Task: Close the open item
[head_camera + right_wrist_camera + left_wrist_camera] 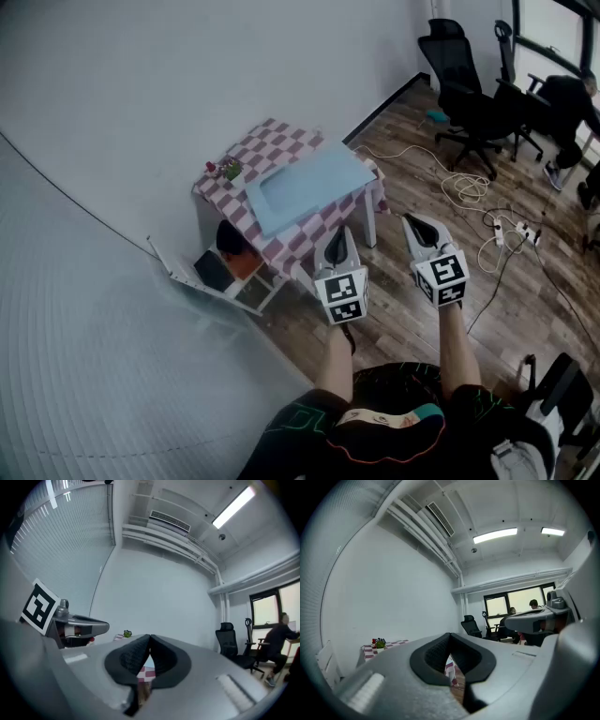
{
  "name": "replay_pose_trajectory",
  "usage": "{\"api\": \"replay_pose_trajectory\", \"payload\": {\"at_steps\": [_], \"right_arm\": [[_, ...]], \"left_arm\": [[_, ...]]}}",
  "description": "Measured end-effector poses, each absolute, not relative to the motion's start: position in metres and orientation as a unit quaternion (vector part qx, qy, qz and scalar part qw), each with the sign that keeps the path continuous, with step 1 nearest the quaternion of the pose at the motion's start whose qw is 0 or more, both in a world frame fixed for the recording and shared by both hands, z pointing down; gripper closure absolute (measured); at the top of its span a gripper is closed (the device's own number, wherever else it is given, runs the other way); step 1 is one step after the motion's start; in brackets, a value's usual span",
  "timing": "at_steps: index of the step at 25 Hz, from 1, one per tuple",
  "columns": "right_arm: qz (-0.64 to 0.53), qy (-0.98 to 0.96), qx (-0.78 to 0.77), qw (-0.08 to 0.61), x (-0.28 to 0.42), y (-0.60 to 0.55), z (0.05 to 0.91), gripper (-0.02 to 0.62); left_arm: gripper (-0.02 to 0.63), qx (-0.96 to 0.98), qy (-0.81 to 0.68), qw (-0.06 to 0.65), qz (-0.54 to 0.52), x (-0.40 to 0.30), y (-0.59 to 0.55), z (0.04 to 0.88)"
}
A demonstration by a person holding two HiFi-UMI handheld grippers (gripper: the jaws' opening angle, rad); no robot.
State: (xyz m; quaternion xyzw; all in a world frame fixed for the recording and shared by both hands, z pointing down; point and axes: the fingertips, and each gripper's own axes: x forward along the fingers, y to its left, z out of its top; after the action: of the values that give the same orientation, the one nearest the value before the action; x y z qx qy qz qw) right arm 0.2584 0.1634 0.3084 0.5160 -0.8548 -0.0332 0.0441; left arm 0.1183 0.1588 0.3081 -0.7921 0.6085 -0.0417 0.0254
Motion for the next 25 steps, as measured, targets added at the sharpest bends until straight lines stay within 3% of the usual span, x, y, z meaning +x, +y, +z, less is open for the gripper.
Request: {"api": "replay_pose_trajectory", "payload": {"at_steps": [14, 25], "right_arm": [[0.031, -0.841, 0.54, 0.008, 0.305, 0.142, 0.333, 0.592], [0.067, -0.833, 0.549, 0.018, 0.324, 0.059, 0.377, 0.592]], "left_arm": [[0.597, -0.792, 0.609, -0.008, -0.054, 0.135, 0.142, 0.332], [0.597, -0.801, 0.593, -0.039, -0.071, 0.156, 0.052, 0.385]]}}
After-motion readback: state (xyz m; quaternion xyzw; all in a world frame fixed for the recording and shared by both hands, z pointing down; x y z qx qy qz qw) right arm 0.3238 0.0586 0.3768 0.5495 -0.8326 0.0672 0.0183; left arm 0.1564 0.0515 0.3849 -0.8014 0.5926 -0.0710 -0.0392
